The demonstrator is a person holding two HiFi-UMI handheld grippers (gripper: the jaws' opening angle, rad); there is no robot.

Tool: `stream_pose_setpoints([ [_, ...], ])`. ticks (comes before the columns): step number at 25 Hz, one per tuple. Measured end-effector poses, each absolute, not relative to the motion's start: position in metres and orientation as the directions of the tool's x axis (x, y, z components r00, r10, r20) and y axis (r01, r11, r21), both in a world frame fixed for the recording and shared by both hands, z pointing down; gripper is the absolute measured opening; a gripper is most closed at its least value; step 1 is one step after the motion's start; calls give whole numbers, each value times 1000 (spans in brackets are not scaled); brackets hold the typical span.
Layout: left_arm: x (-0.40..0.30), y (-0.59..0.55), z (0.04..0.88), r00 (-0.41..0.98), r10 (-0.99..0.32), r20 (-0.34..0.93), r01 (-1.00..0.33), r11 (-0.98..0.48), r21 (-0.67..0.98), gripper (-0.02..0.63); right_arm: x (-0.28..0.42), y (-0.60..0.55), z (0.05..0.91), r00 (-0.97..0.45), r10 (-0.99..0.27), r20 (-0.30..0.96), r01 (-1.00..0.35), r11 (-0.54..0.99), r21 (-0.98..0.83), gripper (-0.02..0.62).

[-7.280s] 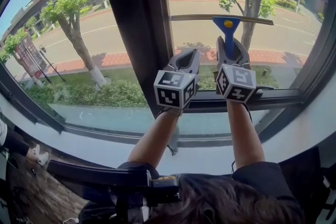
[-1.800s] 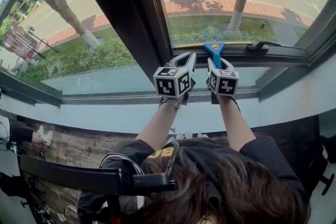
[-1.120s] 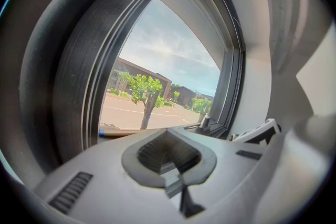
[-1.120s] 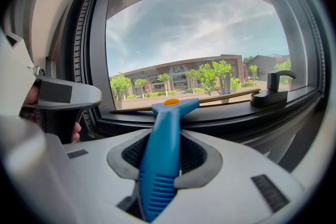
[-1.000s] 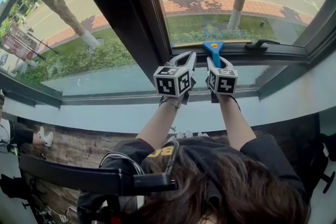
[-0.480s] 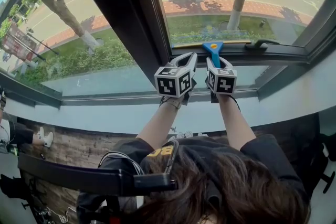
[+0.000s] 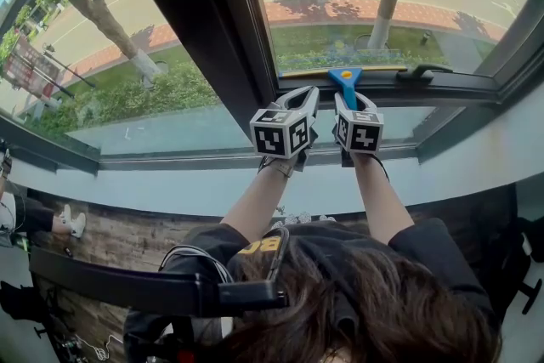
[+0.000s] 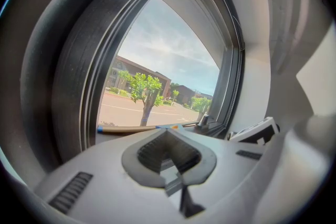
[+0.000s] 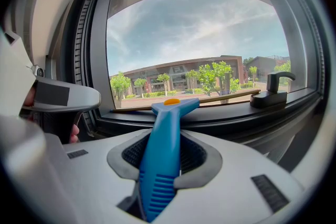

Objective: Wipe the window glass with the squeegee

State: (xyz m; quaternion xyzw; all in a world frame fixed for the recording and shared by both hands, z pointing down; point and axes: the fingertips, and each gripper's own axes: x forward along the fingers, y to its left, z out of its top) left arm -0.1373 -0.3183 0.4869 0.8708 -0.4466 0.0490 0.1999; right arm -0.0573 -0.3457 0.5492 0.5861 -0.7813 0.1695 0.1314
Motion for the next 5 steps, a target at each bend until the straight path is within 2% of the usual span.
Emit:
stream_pose_setpoints([
  [5, -141, -321, 487, 594, -760, 262, -798, -519, 305, 2, -60, -348, 549, -279, -873, 400, -960, 255, -112, 130],
])
